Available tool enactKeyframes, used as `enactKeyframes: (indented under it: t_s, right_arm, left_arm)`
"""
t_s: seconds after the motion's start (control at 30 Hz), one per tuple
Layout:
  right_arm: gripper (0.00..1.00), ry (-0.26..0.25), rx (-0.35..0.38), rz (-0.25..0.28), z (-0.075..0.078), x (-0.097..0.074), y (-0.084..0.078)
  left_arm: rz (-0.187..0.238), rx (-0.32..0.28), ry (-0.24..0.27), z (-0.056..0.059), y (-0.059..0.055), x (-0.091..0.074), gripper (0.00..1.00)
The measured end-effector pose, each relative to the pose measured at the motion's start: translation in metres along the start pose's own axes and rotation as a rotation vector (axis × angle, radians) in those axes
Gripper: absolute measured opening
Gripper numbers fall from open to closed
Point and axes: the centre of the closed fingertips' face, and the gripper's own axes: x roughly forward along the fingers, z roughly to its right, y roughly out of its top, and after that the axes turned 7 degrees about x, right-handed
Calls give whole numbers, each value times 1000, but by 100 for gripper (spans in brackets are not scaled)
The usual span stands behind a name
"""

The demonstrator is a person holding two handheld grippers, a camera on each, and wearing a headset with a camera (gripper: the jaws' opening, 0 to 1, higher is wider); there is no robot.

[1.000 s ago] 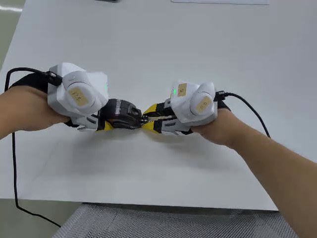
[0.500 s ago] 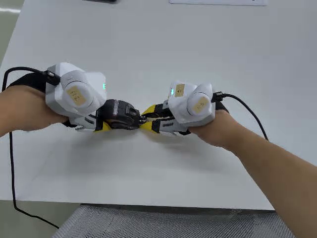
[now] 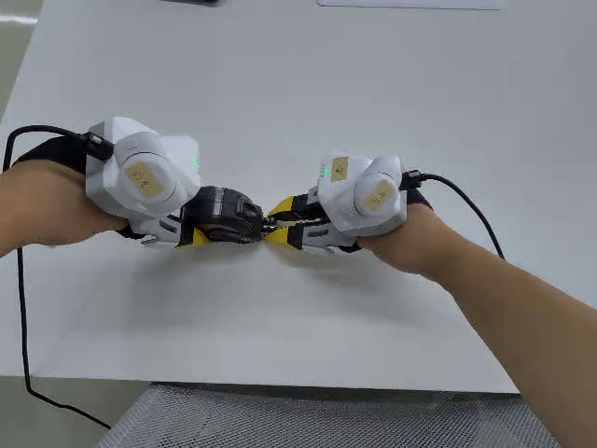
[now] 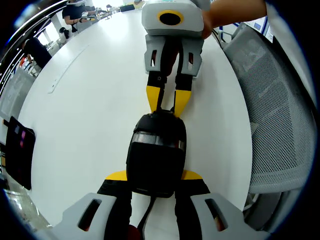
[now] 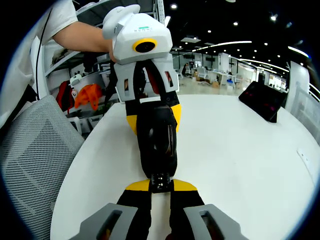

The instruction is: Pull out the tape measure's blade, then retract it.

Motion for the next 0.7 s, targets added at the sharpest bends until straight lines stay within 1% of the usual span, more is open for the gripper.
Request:
enactKeyframes:
  t_s: [0.1,0.37,0.7]
  right_arm:
    - [10,1,-4,-5,0,-3,-1]
    - [10,-5,-16,-20,3,-12,-6]
    - [10,-3,-20,-35,4,-21,-12]
  left_arm:
    - [-9,9,-1,0,0,0,28]
    - [-12,-12,-8,-1,-1,0,28]
    - [-14,-11,-10,0,1,1,28]
